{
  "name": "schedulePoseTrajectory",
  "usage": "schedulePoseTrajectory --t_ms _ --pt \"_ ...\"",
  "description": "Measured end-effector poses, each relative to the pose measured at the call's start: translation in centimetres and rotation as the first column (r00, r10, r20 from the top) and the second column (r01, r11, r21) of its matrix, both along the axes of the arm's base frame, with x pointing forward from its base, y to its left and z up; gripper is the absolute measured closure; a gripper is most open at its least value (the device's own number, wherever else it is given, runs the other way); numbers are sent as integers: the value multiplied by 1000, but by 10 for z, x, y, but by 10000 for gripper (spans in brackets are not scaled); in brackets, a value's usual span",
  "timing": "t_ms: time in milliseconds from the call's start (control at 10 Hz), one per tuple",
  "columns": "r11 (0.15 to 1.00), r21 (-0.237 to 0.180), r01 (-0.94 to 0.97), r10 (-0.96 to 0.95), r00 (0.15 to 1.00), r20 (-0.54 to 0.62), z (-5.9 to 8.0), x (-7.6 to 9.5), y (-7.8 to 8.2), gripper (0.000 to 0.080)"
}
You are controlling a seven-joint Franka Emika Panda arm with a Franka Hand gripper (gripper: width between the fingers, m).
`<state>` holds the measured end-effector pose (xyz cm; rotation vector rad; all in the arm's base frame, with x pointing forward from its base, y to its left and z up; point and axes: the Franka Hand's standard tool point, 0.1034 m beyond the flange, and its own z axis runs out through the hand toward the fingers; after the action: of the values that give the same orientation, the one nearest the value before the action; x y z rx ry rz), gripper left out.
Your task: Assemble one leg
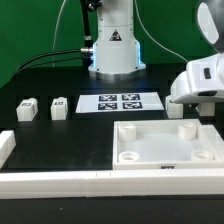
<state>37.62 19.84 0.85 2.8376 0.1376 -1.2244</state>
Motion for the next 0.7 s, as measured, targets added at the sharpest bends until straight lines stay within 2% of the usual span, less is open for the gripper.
schedulePoseTrajectory --t_ms 300,500,600,700 --pt "1000 11 -2 2 1000 7 -1 3 -4 151" --pt "1000 11 -3 2 1000 7 -2 3 -4 393" --pt "1000 11 -3 2 1000 7 -1 3 -4 393" --pt "1000 11 -2 2 1000 7 -1 3 -4 508"
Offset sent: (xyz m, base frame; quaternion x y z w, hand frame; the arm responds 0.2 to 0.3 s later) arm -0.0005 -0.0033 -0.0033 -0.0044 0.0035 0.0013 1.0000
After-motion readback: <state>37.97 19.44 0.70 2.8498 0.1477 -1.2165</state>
